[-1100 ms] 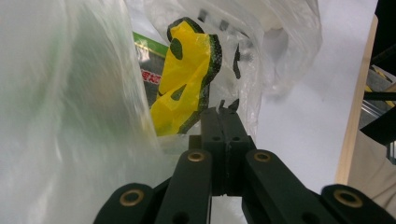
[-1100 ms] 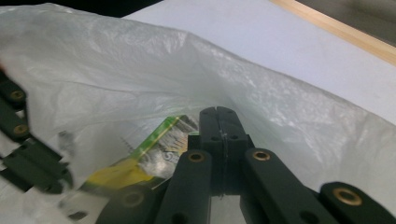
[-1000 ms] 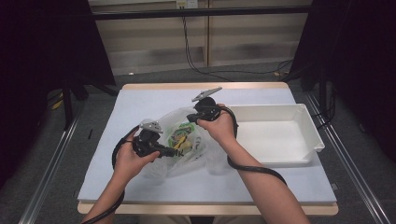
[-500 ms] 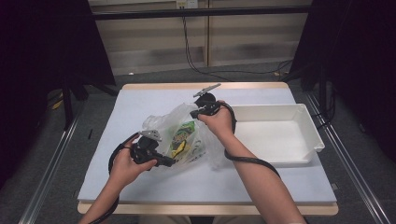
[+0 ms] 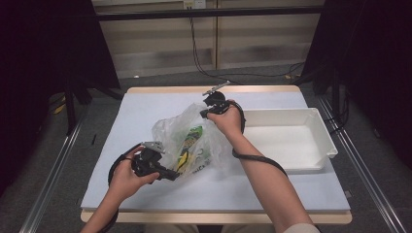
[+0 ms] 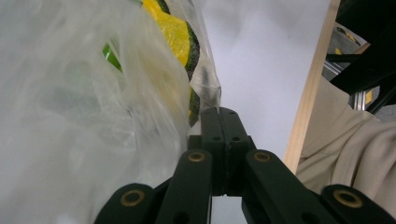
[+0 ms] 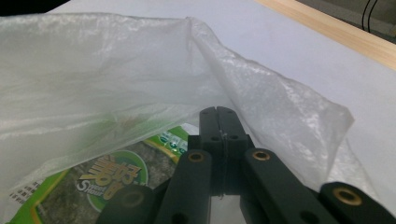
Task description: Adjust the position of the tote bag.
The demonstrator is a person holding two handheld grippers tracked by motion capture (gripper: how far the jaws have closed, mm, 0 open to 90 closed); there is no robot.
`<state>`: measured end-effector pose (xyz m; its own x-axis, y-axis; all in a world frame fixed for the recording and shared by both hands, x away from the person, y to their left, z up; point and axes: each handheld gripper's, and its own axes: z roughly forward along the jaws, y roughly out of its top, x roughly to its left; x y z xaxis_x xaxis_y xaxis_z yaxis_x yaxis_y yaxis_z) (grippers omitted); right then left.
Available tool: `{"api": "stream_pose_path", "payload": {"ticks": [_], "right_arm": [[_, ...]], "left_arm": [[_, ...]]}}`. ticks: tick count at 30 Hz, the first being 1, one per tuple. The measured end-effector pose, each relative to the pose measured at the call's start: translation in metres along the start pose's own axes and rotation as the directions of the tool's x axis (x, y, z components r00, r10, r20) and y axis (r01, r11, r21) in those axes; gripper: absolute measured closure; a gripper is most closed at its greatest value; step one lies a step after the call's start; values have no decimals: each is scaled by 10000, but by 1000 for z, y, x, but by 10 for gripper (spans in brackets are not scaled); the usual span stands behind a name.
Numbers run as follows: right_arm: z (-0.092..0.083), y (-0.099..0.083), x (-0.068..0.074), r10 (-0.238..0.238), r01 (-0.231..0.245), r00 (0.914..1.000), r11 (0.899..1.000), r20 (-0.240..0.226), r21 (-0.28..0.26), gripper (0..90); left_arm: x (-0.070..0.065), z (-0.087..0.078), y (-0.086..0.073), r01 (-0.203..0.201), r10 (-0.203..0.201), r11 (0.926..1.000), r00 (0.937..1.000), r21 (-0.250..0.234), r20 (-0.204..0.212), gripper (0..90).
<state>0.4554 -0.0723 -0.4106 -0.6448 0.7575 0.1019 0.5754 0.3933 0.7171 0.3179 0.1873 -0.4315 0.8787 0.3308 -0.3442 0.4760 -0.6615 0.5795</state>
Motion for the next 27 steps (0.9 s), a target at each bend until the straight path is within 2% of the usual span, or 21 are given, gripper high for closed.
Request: {"api": "stream_pose_path", "payload": {"ticks": [1, 5, 12, 14, 22, 24, 27], "right_arm": [[0, 0, -1, 126, -126, 9999, 9999, 5, 19, 900], [2, 2, -7, 136, -136, 9999, 9999, 0, -45, 900], [5, 10, -16, 68, -69, 9994, 10000, 354, 50, 900], [5, 11, -18, 139, -143, 9991, 9999, 405, 91, 900], [8, 8, -27, 354, -374, 9967, 9989, 735, 265, 900], [8, 8, -28, 496, -521, 9953, 9982, 831, 281, 900], [7, 8, -31, 413, -438, 9949, 9987, 925, 255, 900]], "left_arm": [[-1, 0, -1, 76, -76, 10000, 10000, 63, 60, 900], [-4, 4, -5, 101, -102, 9999, 9999, 87, 51, 900], [-7, 6, -10, 28, -41, 9989, 9996, 465, 284, 900], [-8, 5, -12, 166, -179, 9989, 9994, 427, 289, 900], [-10, 9, -15, 187, -222, 9971, 9986, 742, 471, 900], [-12, 8, -15, 83, -130, 9960, 9985, 889, 533, 900], [-13, 9, -15, -5, -45, 9962, 9983, 874, 577, 900]]}}
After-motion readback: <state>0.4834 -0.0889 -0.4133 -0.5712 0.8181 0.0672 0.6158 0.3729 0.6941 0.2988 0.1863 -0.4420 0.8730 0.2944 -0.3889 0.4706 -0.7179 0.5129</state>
